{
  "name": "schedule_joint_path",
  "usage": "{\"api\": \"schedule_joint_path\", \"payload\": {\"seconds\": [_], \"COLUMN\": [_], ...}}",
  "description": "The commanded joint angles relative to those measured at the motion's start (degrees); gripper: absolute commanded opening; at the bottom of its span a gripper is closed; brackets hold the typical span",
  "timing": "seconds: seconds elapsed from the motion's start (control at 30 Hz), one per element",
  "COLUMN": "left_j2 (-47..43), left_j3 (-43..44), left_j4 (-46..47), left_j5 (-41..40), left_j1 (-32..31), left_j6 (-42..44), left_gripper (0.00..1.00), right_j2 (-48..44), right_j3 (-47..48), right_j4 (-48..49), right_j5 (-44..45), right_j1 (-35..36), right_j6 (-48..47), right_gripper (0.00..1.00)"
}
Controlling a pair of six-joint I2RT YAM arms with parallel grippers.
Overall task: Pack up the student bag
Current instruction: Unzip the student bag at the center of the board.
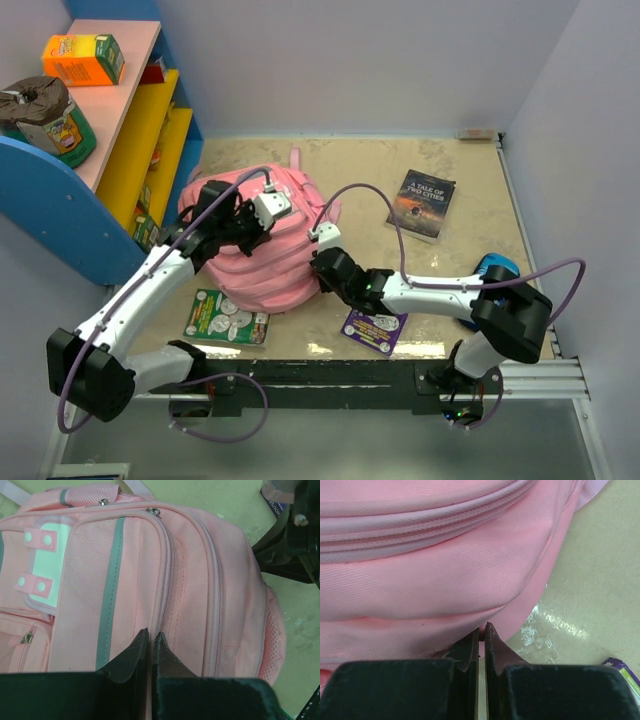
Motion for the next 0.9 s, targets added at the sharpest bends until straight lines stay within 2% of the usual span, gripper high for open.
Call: {"api": "schedule_joint_path", "payload": {"seconds": [0.0, 0.23, 0.37, 0.6, 0.77, 0.87], "left_j2": [3.01, 4.60, 5.13, 6.62, 8.03, 8.56], "left_j3": [1.94, -0.34, -1.22, -0.61, 2.54, 4.92], "left_j4": [9.97, 15.50, 16.74, 17.53, 15.96, 15.07], "left_j5": [-0.65, -10.14, -12.25, -12.44, -10.85, -10.15], "left_j1": [-2.49, -2.49, -2.49, -2.57, -4.24, -5.38], "left_j6": [-8.09, -13.72, -16.09, -19.35, -22.42, -24.09], "left_gripper": [0.00, 0.00, 0.00, 0.00, 0.00, 0.00], "right_j2": [-5.51, -11.14, -11.50, -8.33, -0.97, 3.51], "right_j3": [-3.06, -6.85, -6.33, -0.18, 6.22, 11.40], "right_j4": [5.86, 2.95, 2.34, -0.74, -0.56, -3.28], "right_j5": [-2.36, 1.78, 1.08, -0.15, -3.23, -0.44], "right_j1": [4.00, 8.84, 10.50, 12.09, 13.14, 13.58], "right_j6": [-2.74, 0.24, 0.16, -0.90, -1.25, -0.81], "right_gripper": [0.00, 0.00, 0.00, 0.00, 0.00, 0.00]}}
